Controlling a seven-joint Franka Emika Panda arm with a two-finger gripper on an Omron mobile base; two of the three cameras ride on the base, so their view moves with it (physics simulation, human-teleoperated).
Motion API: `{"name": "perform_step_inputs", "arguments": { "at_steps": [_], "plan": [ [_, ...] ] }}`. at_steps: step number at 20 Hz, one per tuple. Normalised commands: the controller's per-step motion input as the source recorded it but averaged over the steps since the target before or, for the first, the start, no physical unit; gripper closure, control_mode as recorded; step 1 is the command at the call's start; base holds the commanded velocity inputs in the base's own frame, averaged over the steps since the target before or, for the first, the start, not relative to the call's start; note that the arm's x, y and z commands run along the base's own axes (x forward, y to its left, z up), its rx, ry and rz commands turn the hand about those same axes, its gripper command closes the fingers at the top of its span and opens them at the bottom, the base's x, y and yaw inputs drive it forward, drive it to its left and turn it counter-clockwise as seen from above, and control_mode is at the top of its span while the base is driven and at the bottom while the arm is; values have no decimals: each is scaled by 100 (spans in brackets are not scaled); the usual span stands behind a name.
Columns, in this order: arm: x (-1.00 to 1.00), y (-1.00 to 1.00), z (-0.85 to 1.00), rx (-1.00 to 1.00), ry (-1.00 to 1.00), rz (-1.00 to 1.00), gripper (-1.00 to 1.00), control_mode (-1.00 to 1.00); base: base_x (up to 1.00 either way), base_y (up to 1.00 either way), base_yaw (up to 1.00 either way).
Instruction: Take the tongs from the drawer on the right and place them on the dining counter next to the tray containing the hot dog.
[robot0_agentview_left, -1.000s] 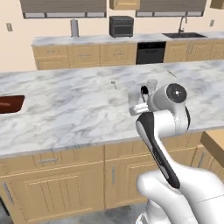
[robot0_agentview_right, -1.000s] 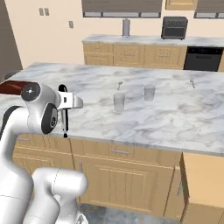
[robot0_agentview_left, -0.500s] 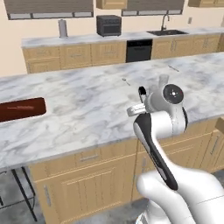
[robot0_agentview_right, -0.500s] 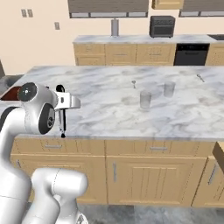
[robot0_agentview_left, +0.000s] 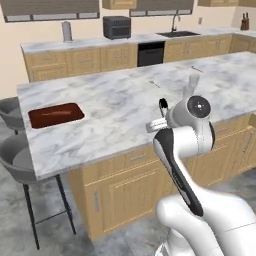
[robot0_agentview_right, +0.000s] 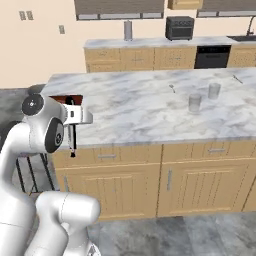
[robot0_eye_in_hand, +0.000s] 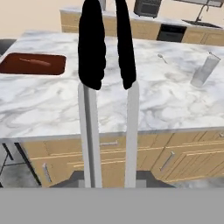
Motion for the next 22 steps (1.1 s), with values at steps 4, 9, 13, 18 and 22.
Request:
{"name": "perform_step_inputs", "arguments": {
  "at_steps": [4,9,13,18,22],
  "plan": [
    [0,0,0,0,0,0,100,100,-50,100,-30],
    [0,0,0,0,0,0,100,100,-24,100,-39],
    [0,0,0,0,0,0,100,100,-17,100,-46],
    [0,0,0,0,0,0,100,100,-4,100,-46],
    [0,0,0,0,0,0,100,100,0,100,-47]
  ]
}}
